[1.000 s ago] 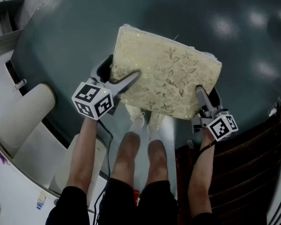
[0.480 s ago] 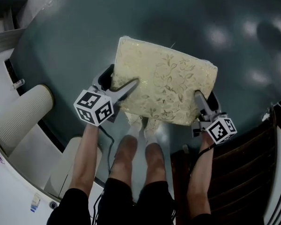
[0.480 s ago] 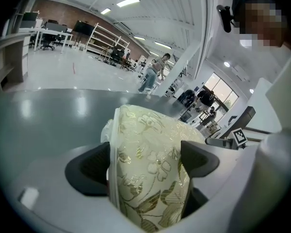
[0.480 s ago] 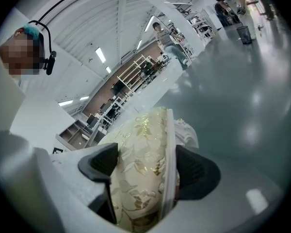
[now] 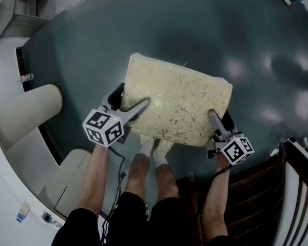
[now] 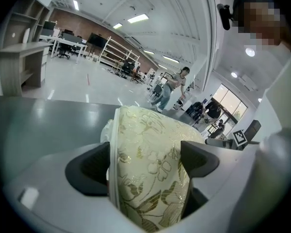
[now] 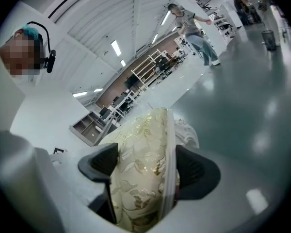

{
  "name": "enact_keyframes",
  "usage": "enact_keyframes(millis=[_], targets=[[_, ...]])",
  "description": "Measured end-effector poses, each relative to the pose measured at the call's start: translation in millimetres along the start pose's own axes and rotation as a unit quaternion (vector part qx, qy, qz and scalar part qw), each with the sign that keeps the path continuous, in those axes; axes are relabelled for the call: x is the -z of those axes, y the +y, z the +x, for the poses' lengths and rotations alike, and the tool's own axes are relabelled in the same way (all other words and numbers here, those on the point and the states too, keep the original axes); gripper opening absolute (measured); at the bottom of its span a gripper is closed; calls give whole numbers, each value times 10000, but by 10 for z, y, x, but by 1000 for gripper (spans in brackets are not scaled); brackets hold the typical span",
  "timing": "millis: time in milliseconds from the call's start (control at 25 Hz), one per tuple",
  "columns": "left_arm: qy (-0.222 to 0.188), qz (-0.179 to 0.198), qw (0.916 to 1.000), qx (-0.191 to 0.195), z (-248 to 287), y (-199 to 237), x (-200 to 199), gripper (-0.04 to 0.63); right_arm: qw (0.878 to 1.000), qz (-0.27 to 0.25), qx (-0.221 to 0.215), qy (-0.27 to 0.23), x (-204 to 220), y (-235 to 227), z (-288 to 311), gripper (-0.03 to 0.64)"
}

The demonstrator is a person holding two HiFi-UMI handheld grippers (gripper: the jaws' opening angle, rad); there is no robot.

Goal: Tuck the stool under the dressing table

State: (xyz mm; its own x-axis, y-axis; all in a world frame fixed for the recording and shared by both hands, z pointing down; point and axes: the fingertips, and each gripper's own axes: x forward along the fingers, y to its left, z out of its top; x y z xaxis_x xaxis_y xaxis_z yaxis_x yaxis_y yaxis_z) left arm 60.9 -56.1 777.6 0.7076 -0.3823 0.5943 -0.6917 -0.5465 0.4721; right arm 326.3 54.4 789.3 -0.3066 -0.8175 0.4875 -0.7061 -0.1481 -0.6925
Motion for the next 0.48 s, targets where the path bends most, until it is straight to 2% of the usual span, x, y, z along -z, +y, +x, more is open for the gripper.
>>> enact_keyframes(millis=[40,120,320,480], targets=[[111,95,9998,126,148,-74,40,472,9998,112,113,-123,38,-151,-96,373],[92,80,9998,136,207,-74,56,472,9998,78,120,-126,19,-204,-83,373],[-369,-284,9985,-305,-501,425,-163,472,9984,-388,-314,281,-48,590,414,373],[-549,-458,9954,-639,-842,356,-257,472,9954,-516,-629,515,-168,858,442,373]])
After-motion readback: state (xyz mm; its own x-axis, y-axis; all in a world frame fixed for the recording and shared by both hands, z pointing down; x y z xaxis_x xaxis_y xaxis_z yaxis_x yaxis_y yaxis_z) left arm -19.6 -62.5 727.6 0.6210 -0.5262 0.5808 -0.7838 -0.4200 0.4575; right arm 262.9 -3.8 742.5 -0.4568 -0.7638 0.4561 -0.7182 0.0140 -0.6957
